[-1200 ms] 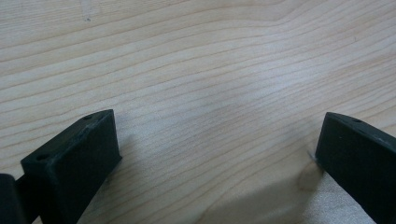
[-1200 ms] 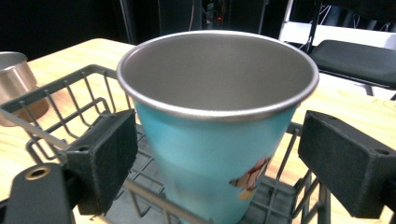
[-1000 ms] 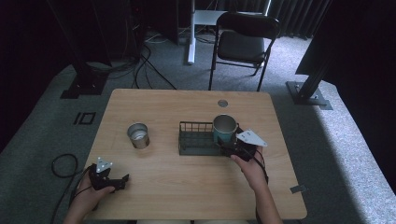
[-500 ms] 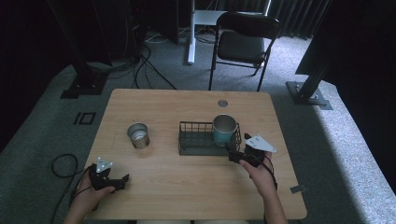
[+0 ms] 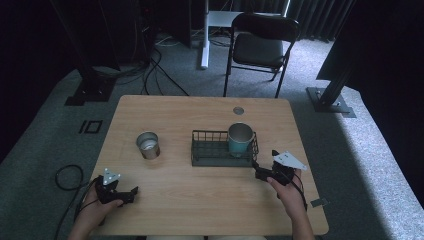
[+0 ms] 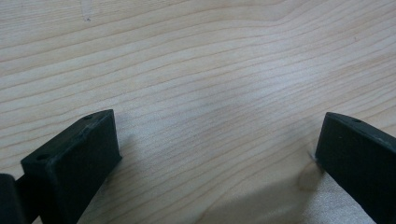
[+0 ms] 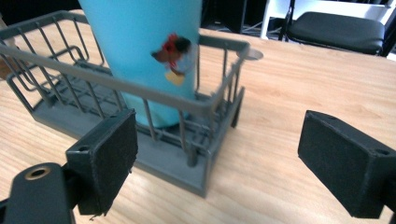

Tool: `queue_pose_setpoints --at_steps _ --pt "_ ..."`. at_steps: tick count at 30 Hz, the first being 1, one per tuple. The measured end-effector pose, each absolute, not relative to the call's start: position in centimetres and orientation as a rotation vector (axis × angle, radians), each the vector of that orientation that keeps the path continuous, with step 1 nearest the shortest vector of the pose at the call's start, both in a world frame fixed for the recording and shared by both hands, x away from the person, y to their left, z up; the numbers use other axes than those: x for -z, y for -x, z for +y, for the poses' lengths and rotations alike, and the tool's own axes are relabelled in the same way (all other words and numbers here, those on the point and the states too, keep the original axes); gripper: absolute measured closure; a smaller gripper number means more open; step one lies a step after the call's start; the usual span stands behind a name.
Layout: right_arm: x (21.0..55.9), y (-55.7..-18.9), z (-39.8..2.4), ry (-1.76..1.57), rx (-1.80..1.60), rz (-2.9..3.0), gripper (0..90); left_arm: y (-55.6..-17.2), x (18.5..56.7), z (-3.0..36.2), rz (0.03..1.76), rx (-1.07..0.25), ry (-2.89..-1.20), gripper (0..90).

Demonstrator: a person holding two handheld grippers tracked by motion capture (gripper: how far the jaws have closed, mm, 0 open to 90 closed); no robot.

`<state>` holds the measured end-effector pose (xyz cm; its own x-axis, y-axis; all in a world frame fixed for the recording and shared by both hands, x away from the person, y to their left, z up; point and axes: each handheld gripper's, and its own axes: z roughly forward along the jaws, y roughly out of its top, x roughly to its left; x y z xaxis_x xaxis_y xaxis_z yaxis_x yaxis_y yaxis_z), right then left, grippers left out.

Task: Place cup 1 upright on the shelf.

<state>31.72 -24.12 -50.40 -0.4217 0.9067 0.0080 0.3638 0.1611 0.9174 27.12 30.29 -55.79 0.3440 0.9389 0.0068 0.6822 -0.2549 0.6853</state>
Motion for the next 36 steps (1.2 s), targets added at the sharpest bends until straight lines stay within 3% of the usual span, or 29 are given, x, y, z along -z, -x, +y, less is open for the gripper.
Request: queue_pose_setpoints --at_steps 36 --pt "55.0 -29.5 -29.8 -1.420 -0.925 2.002 11.9 -27.1 55.8 30.3 1.411 -0.567 -2.024 0.2"
